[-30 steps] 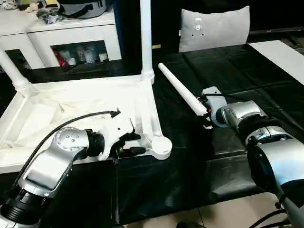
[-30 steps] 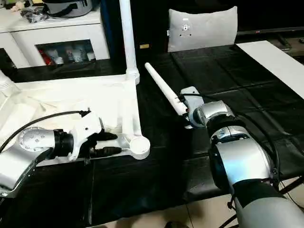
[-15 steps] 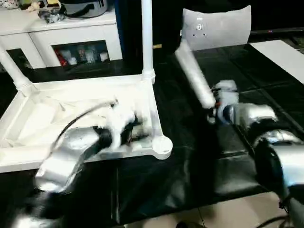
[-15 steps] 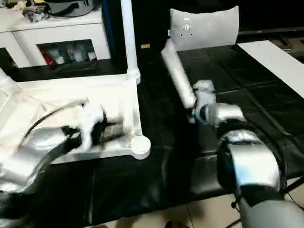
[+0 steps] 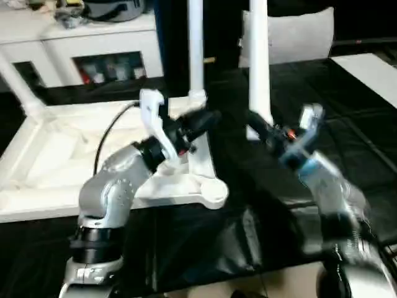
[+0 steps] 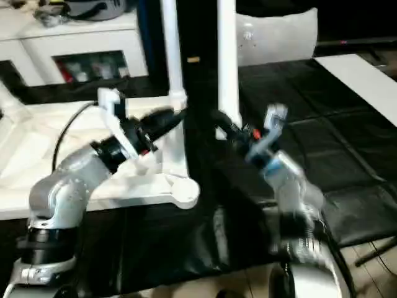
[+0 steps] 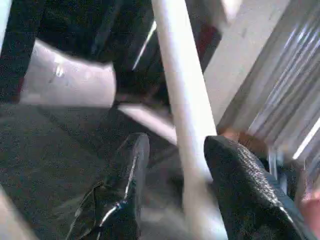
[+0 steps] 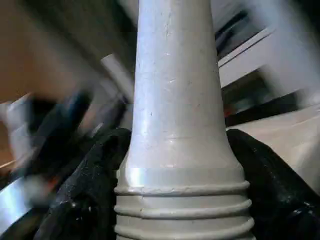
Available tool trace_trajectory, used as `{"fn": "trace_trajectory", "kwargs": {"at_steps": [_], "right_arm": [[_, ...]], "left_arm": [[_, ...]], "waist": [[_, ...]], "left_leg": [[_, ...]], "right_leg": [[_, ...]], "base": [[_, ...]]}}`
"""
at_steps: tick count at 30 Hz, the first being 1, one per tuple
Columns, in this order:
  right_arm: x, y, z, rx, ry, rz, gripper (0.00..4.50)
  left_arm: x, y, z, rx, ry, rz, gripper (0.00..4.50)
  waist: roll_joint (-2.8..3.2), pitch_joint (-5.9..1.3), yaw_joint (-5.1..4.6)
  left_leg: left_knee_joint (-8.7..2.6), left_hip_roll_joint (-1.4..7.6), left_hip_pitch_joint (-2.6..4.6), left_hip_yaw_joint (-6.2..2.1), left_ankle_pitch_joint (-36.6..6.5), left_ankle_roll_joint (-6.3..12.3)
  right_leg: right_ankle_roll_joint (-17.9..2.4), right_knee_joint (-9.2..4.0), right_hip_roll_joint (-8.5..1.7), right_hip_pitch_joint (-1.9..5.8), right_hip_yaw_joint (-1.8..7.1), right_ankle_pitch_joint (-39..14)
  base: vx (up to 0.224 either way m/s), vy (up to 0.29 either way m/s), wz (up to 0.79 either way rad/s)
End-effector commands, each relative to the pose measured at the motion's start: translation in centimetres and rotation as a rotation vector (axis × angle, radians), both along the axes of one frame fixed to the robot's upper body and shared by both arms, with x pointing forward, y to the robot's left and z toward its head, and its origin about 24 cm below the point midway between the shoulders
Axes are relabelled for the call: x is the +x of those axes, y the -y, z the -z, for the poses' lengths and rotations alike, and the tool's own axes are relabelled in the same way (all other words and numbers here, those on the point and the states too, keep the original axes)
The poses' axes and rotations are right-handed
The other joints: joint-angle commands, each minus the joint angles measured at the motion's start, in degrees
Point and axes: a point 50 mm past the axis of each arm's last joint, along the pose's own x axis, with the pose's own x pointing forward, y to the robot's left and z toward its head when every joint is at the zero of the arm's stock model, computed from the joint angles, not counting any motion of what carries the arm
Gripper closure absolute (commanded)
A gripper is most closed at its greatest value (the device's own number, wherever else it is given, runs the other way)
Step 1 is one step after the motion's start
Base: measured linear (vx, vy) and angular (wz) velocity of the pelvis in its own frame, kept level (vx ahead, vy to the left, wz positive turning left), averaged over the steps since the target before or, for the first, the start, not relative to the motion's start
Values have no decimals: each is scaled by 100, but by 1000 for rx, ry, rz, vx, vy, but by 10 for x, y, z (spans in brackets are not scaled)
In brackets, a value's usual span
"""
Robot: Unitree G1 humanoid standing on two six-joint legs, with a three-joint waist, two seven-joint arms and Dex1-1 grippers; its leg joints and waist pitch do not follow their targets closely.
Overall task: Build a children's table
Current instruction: Pick table leg
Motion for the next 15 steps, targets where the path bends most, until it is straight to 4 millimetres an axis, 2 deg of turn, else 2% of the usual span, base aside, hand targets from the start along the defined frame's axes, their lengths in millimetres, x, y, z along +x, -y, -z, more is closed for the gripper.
{"fn": "trace_trajectory", "kwargs": {"at_steps": [1,2,3,4,7,9,12,14,15], "right_arm": [[-9,-8,-12,41,50,-108,176],[-15,-9,-13,53,51,-136,176],[-24,-13,-15,64,54,-193,176],[-27,-14,-15,69,49,-210,176],[-31,-17,-13,57,34,-223,176],[-34,-22,-9,25,21,-233,176],[-37,-26,-7,-3,19,-246,176],[-38,-29,-7,-19,17,-246,176],[-38,-30,-7,-22,16,-234,176]], "left_arm": [[-2,8,-13,-53,6,66,202],[-2,11,-14,-66,-10,90,198],[-2,17,-12,-78,-57,130,167],[-3,19,-12,-81,-69,143,167],[-7,26,-15,-115,-77,199,150],[-16,31,-25,-193,-61,278,118],[-20,31,-27,-202,-49,306,111],[-21,31,-27,-203,-61,310,85],[-22,30,-25,-211,-72,318,103]], "waist": [[-112,-480,36],[-107,-472,39],[-125,-459,55],[-126,-456,63],[-109,-461,55],[-109,-466,63],[-105,-463,59],[-110,-460,50],[-95,-459,50]], "left_leg": [[-369,16,-71,145,-369,604],[-377,25,-73,142,-378,598],[-378,16,-58,157,-406,543],[-386,11,-70,149,-408,519],[-386,1,-80,143,-412,477],[-379,-3,-78,147,-466,439],[-378,-15,-79,144,-510,449],[-385,-20,-88,140,-467,446],[-383,-23,-89,141,-465,443]], "right_leg": [[60,-559,-297,460,299,-2476],[96,-581,-296,461,296,-2500],[185,-613,-284,447,288,-2576],[237,-624,-290,448,281,-2618],[356,-644,-286,454,263,-2653],[375,-663,-305,452,249,-2701],[443,-687,-294,447,240,-2718],[506,-689,-287,450,238,-2680],[512,-689,-286,450,236,-2686]], "base": [[0,0,0],[0,0,0],[0,0,0],[0,0,0],[0,0,0],[0,0,0],[0,0,0],[0,0,0],[0,0,0]]}}
